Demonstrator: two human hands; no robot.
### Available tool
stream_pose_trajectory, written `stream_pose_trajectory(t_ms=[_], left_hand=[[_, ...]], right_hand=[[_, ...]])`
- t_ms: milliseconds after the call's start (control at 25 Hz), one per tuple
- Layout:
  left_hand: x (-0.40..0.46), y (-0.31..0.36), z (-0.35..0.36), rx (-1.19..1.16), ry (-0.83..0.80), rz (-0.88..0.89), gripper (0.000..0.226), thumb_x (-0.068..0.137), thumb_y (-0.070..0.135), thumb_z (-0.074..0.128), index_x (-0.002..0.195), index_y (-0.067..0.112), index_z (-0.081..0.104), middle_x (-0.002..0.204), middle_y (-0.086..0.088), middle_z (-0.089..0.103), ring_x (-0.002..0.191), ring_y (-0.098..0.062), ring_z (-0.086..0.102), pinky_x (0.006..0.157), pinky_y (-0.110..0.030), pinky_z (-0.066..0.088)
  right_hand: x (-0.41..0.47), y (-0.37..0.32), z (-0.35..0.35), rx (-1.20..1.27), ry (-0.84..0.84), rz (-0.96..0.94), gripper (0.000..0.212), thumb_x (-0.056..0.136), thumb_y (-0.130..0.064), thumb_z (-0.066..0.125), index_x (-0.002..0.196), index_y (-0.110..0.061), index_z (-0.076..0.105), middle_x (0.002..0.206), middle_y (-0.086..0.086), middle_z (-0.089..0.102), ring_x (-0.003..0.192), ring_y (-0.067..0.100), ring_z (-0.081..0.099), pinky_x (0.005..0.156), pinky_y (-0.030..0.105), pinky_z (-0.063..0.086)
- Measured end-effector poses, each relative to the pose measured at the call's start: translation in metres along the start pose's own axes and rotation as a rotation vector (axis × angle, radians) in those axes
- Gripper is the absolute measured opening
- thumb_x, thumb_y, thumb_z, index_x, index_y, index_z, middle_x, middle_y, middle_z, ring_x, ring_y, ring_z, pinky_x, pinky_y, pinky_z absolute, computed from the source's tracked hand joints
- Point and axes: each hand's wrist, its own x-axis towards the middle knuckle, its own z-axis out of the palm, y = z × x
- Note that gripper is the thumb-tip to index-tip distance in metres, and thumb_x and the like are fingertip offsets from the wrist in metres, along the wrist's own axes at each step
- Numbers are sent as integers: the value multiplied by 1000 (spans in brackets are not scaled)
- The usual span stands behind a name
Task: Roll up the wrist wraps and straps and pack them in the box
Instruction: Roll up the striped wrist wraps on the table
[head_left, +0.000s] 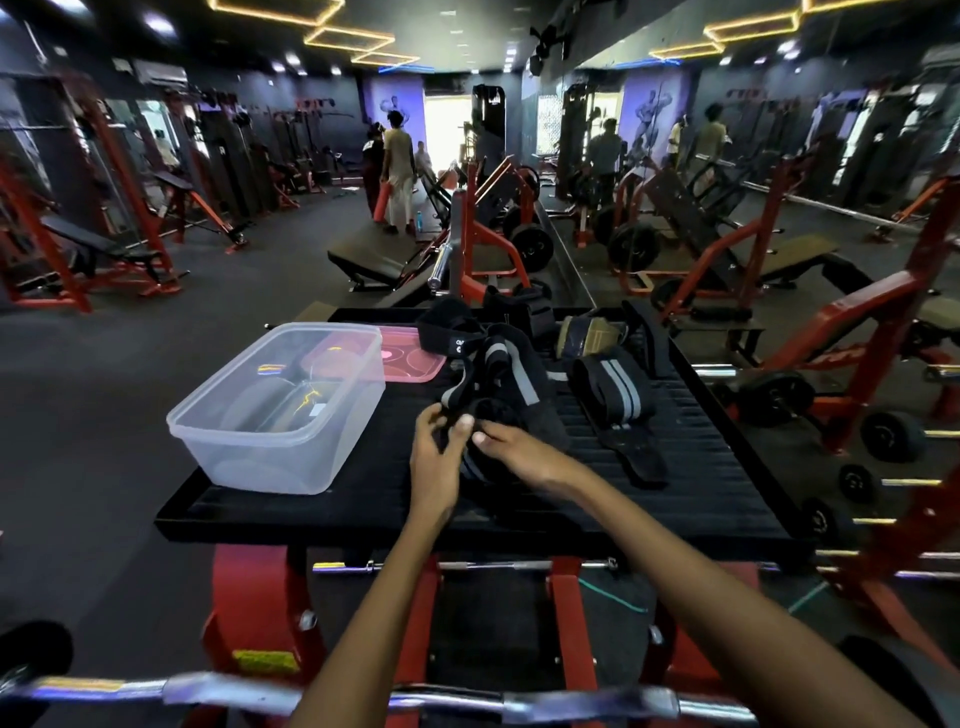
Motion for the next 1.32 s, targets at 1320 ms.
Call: stream_pose_trajectory(t_ms=[1320], left_hand=[[-22,3,4,442,31,134,43,98,37,37,131,10,45,131,-9,50,119,-26,48,99,-37,35]], right_hand=[[-62,61,-116,-768,234,512,65,83,-64,52,134,-25,44,148,13,23,134,38,33,110,50,24]])
